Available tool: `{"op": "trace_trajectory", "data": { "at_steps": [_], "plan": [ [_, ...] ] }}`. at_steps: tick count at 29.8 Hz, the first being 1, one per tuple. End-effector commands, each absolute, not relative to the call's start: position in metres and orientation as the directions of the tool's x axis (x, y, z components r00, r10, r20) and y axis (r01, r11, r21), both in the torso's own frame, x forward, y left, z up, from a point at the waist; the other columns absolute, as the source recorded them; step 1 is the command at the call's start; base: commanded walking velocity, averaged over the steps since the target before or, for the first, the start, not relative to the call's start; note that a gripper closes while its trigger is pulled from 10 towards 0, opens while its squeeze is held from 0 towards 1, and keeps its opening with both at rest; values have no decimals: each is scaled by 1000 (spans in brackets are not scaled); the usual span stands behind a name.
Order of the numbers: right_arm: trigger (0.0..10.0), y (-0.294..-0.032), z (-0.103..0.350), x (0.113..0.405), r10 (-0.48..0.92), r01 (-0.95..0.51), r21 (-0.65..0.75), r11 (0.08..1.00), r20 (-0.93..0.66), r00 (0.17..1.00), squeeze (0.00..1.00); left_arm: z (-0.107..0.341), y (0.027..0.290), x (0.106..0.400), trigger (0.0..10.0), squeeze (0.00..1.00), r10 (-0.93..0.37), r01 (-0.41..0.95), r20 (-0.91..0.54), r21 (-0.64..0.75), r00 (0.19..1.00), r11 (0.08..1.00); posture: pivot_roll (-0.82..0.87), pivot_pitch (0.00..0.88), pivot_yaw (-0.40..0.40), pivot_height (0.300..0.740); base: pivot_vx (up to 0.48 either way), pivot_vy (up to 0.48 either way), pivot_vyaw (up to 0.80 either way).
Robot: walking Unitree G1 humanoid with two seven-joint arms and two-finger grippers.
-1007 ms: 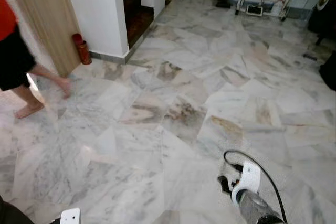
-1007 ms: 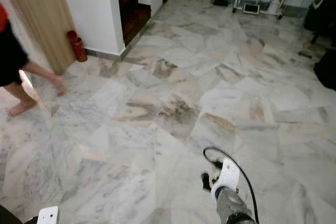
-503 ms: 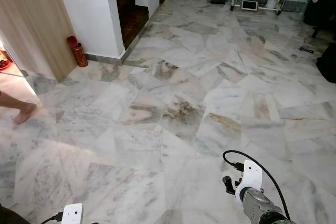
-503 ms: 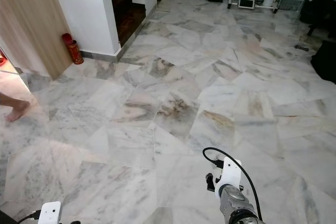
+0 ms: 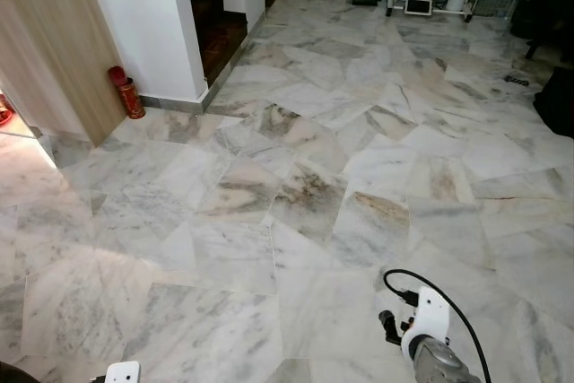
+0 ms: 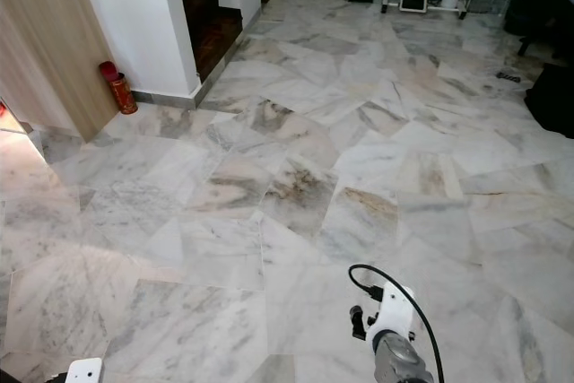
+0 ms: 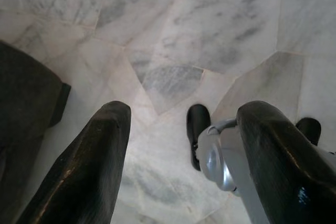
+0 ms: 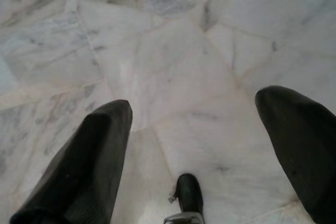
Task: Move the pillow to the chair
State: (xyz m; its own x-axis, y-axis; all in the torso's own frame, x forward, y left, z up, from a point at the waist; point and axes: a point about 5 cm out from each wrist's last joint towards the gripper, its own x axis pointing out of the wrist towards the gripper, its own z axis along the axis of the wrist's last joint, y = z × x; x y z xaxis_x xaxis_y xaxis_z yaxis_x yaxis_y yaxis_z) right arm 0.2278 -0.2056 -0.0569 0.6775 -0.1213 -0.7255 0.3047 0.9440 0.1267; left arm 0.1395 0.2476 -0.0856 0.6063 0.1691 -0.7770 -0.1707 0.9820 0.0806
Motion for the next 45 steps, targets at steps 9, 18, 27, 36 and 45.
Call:
{"op": "trace_trajectory", "data": {
  "at_steps": [9, 18, 27, 36, 45],
  "plan": [
    [10000, -224, -53, 216, -229, 362, 111, 926, -595, 770, 0, -34, 252, 224, 10000, 0, 239, -210, -489, 114, 839, 971, -68, 0, -23, 740, 0, 0, 0],
    [10000, -245, -32, 206, -298, 338, 65, 939, -340, 892, 0, 3, 256, 260, 10000, 0, 235, -221, -291, 82, 927, 972, -66, 0, -20, 740, 0, 0, 0],
    [10000, -236, 24, 246, -227, 227, -10, 974, -2, 974, 0, 35, 244, 276, 10000, 0, 162, -155, -87, 80, 983, 985, -56, 0, -6, 740, 0, 0, 0],
    [10000, -219, 79, 265, -161, 166, 2, 986, 233, 959, 0, 77, 223, 290, 10000, 0, 93, -101, 108, 67, 990, 993, -65, 0, -21, 740, 0, 0, 0],
    [10000, -188, 154, 259, -91, 100, 3, 995, 425, 900, 0, 134, 192, 289, 10000, 0, 18, -40, 303, 68, 953, 997, -68, 0, -63, 740, 0, 0, 0]
  ]
}}
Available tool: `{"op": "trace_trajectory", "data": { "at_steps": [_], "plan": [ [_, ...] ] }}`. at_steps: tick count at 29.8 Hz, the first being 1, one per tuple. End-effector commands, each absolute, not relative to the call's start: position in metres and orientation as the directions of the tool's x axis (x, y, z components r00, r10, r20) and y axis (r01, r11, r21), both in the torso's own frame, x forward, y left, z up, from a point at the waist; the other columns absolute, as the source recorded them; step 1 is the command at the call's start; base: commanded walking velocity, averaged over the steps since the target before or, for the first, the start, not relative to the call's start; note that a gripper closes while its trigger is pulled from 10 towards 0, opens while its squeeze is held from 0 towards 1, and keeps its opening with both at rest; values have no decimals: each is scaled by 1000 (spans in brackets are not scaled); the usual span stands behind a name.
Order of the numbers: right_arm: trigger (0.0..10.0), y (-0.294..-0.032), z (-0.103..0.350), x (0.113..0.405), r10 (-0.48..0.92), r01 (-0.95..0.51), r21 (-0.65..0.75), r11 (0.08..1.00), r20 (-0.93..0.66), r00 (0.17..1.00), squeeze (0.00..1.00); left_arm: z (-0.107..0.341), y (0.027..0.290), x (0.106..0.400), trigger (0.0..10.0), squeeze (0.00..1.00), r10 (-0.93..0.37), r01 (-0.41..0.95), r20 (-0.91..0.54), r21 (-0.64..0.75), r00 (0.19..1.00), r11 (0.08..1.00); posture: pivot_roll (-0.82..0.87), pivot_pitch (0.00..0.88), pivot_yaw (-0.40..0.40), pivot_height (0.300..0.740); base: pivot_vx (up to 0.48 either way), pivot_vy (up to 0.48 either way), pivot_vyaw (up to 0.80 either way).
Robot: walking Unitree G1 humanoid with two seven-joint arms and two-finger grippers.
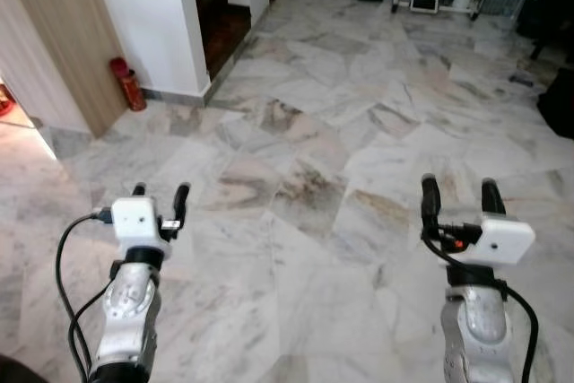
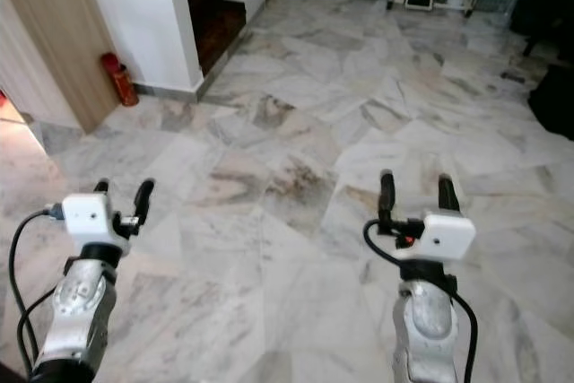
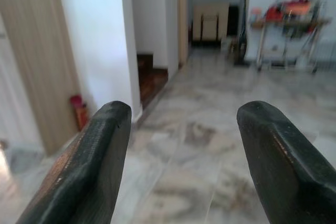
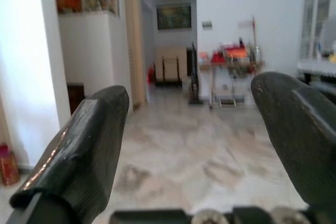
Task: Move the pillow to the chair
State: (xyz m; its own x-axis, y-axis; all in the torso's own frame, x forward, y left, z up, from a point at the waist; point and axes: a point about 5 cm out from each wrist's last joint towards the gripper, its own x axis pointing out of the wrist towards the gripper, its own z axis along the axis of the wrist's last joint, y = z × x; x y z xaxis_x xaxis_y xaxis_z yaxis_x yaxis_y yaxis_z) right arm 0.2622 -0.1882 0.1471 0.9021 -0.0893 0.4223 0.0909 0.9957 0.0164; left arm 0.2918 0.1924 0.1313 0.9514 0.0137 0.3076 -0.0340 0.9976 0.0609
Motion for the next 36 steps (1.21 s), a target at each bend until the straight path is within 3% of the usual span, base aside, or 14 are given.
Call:
{"op": "trace_trajectory", "data": {
  "at_steps": [1, 9, 14, 20, 36],
  "plan": [
    [10000, -188, 154, 259, -91, 100, 3, 995, 425, 900, 0, 134, 192, 289, 10000, 0, 18, -40, 303, 68, 953, 997, -68, 0, -63, 740, 0, 0, 0],
    [10000, -176, 179, 255, -33, 59, -45, 997, 452, 891, 0, 167, 163, 279, 10000, 0, -50, 27, 381, 64, 923, 998, -71, 0, -100, 740, 0, 0, 0],
    [10000, -195, 169, 259, -150, 164, -1, 986, 392, 908, 0, 175, 159, 275, 10000, 0, -67, 43, 374, 70, 925, 997, -34, 0, -72, 740, 0, 0, 0],
    [10000, -202, 151, 261, -267, 269, 38, 962, 317, 910, 0, 176, 168, 275, 10000, 0, -114, 81, 319, 115, 941, 990, -9, 0, -38, 740, 0, 0, 0],
    [10000, -211, 136, 254, -285, 286, 36, 958, 260, 923, 0, 151, 176, 293, 10000, 0, -91, 72, 206, 96, 974, 993, -87, 0, -9, 740, 0, 0, 0]
  ]
}}
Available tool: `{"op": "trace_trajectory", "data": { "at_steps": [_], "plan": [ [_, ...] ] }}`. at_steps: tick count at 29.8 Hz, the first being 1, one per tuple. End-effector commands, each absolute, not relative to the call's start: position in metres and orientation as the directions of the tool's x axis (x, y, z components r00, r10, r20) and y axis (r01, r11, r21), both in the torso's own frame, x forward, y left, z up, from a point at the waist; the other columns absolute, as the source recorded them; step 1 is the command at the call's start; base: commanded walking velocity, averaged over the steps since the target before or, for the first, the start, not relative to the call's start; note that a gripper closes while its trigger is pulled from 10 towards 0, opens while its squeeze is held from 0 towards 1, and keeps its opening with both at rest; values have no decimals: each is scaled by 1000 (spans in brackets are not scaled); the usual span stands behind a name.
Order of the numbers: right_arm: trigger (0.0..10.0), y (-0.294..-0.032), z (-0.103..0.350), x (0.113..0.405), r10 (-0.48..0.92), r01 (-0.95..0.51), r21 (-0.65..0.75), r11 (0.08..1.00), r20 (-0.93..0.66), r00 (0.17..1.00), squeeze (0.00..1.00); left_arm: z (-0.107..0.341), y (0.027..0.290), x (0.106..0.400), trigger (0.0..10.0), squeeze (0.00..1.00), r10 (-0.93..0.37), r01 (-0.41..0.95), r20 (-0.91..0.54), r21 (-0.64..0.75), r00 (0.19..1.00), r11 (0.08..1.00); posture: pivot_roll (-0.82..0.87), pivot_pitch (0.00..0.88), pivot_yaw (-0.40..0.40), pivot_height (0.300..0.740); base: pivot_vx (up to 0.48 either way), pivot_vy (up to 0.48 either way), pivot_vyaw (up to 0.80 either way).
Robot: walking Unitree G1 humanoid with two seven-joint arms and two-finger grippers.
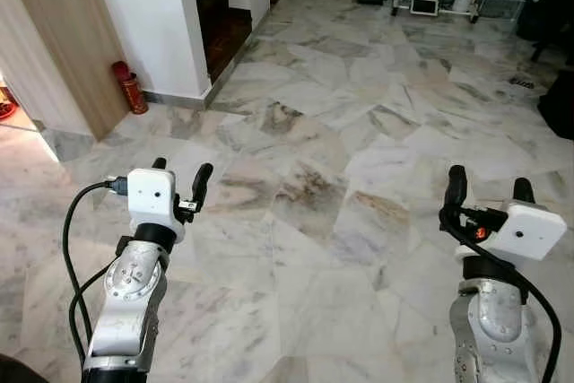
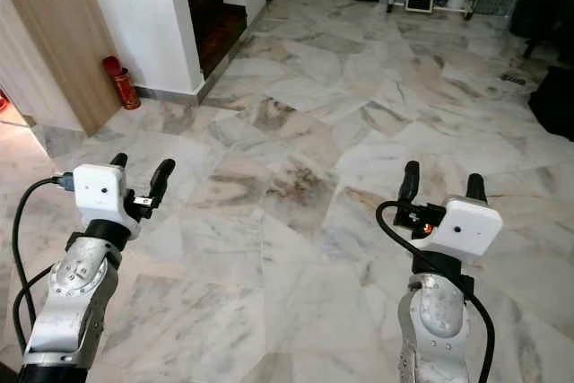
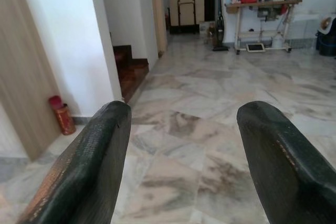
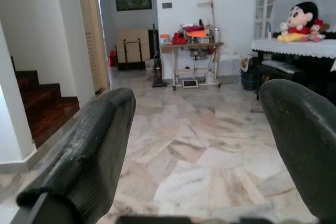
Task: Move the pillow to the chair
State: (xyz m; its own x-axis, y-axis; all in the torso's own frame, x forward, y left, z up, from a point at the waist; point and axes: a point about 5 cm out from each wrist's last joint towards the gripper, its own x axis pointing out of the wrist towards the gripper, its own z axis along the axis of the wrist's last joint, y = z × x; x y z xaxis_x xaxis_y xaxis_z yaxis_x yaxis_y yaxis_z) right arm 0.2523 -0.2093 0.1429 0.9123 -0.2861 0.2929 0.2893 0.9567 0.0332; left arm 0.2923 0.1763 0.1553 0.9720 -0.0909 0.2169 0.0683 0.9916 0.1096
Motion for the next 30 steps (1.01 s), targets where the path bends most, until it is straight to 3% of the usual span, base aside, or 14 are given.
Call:
{"op": "trace_trajectory", "data": {
  "at_steps": [1, 7, 10, 12, 16, 17, 19, 26, 30],
  "plan": [
    [10000, -212, 134, 255, -285, 284, 41, 958, 252, 925, 0, 148, 177, 294, 10000, 0, -84, 67, 195, 94, 977, 993, -87, 0, -9, 740, 0, 0, 0],
    [10000, -230, 101, 269, -326, 314, 112, 943, 112, 939, 0, 105, 207, 296, 10000, 0, 52, -55, 38, 85, 998, 995, -70, 0, -33, 740, 0, 0, 0],
    [10000, -253, 56, 275, -380, 393, 170, 904, -104, 919, 0, 67, 232, 295, 10000, 0, 139, -131, -120, 72, 983, 989, -42, 0, -58, 740, 0, 0, 0],
    [10000, -258, 19, 269, -367, 419, 125, 899, -303, 879, 0, 35, 247, 285, 10000, 0, 192, -183, -281, 59, 940, 981, -38, 0, -52, 740, 0, 0, 0],
    [10000, -249, -14, 253, -296, 372, 65, 926, -486, 822, 0, 10, 254, 271, 10000, 0, 216, -221, -406, 35, 888, 975, -42, 0, -44, 740, 0, 0, 0],
    [10000, -236, -38, 235, -240, 338, 49, 940, -610, 755, 0, -11, 252, 257, 10000, 0, 221, -229, -514, 49, 829, 972, -27, 0, -49, 740, 0, 0, 0],
    [10000, -226, -51, 222, -205, 320, 49, 946, -673, 710, 0, -25, 249, 246, 10000, 0, 213, -211, -582, 72, 785, 975, -23, 0, -51, 740, 0, 0, 0],
    [10000, -198, -72, 202, -112, 288, 107, 952, -752, 649, 0, -65, 234, 201, 10000, 0, 200, -203, -756, 90, 623, 975, -41, 0, -30, 740, 0, 0, 0],
    [10000, -189, -78, 194, -63, 243, 111, 964, -790, 610, 0, -70, 232, 193, 10000, 0, 196, -221, -775, 75, 601, 972, -45, 0, -29, 740, 0, 0, 0]
  ]
}}
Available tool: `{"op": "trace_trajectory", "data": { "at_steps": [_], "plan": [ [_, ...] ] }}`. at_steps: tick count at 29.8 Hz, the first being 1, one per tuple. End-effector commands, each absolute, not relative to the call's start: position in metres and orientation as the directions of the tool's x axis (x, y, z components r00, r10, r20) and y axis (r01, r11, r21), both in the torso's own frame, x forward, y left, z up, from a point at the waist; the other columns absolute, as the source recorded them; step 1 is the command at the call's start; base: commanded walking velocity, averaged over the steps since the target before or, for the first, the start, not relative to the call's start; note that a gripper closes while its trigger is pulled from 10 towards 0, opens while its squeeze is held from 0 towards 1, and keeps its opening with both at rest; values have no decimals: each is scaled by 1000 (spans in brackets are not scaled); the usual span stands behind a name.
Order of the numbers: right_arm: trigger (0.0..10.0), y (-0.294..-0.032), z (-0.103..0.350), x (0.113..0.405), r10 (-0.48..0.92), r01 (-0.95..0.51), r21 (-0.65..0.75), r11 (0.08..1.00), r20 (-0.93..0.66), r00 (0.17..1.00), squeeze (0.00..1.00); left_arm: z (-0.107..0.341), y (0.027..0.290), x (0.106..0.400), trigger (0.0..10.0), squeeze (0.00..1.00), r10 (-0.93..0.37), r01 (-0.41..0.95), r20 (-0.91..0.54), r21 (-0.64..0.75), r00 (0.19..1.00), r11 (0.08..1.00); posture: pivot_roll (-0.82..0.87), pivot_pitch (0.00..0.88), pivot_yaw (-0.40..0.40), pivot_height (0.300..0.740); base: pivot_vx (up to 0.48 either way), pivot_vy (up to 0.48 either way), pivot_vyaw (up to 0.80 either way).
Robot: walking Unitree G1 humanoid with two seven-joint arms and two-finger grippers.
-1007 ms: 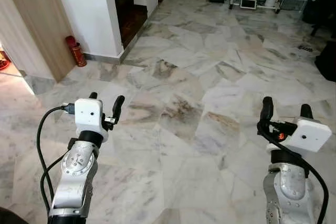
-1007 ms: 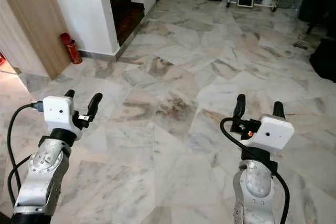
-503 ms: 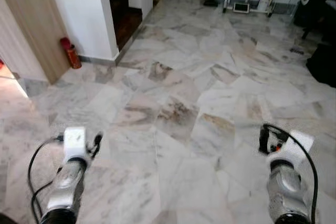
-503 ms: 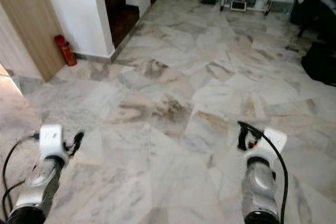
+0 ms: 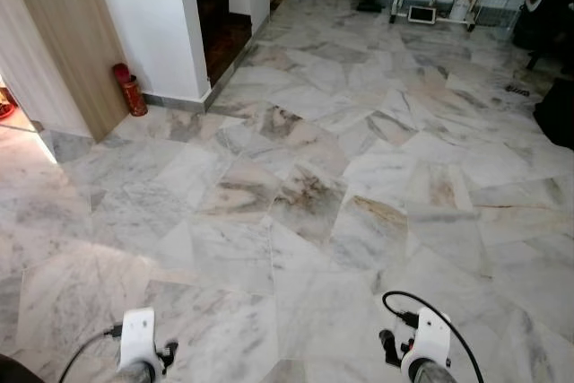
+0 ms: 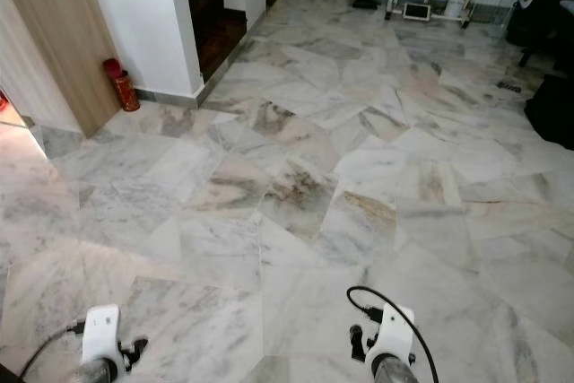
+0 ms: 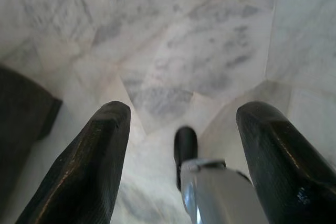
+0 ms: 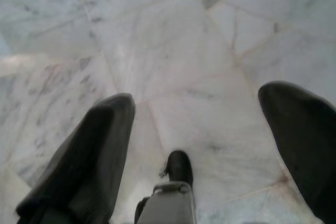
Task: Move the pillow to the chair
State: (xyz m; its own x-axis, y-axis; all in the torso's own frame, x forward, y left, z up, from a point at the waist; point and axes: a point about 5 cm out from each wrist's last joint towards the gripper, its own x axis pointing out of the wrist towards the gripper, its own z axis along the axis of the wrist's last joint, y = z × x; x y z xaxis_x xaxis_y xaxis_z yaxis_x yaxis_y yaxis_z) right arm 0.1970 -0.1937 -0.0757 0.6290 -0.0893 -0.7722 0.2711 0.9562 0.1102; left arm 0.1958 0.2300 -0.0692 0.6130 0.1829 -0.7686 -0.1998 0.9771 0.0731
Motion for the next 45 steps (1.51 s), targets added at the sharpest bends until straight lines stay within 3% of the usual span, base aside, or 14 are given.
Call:
{"op": "trace_trajectory", "data": {
  "at_steps": [1, 11, 45],
  "plan": [
    [10000, -189, -78, 194, -63, 243, 111, 964, -790, 610, 0, -70, 232, 193, 10000, 0, 196, -221, -775, 75, 601, 972, -45, 0, -29, 740, 0, 0, 0],
    [10000, -176, -78, 199, -14, 183, 125, 975, -791, 612, 0, -71, 232, 192, 10000, 0, 190, -183, -782, 98, 593, 978, -23, 0, -13, 740, 0, 0, 46],
    [10000, -171, -80, 195, -26, 188, 108, 976, -804, 594, 0, -73, 241, 185, 10000, 0, 221, -203, -791, 125, 571, 971, -20, 0, -13, 740, 0, 0, 786]
  ]
}}
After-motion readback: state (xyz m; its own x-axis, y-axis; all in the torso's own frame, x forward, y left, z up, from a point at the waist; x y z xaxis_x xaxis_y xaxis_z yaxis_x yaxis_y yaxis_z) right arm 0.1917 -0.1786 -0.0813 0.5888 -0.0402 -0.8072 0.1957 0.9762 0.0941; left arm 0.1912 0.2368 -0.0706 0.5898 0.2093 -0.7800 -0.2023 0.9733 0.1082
